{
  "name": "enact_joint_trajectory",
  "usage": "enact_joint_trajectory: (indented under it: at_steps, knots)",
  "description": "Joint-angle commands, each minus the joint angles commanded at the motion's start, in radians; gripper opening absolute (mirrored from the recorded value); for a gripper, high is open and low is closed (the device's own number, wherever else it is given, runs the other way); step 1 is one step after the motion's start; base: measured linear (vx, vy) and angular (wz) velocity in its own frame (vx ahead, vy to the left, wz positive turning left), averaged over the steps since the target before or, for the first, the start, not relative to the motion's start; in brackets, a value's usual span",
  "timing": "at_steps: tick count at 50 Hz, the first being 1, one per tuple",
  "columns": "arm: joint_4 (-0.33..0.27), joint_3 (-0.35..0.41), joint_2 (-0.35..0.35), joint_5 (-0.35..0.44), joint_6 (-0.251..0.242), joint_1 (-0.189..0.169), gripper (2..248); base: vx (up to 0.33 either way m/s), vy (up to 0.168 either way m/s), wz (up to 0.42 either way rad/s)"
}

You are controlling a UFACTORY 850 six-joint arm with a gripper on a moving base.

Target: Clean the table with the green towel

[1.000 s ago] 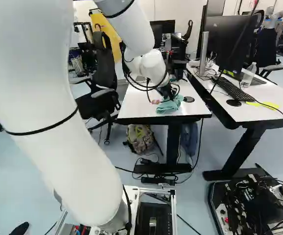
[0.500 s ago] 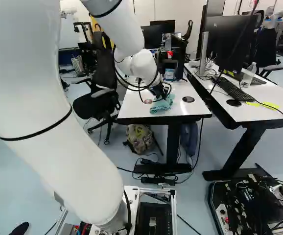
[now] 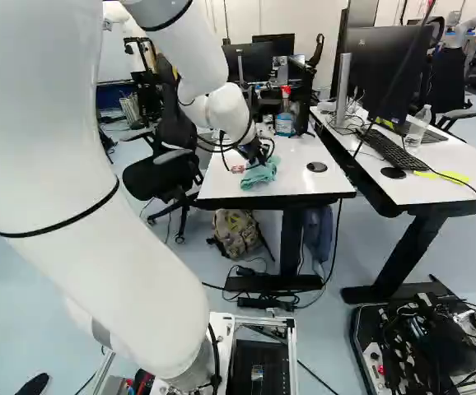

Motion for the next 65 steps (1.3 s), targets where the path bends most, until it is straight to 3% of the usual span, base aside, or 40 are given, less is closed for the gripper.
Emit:
enact_joint_trajectory:
  at_steps: [32,65]
  knots:
    - [0.0,-0.043,-0.04,0.0,0.0,0.118,48,0.0,0.0,0.0]
    - [0.0,-0.192,-0.174,0.0,0.0,0.195,48,0.0,0.0,0.0]
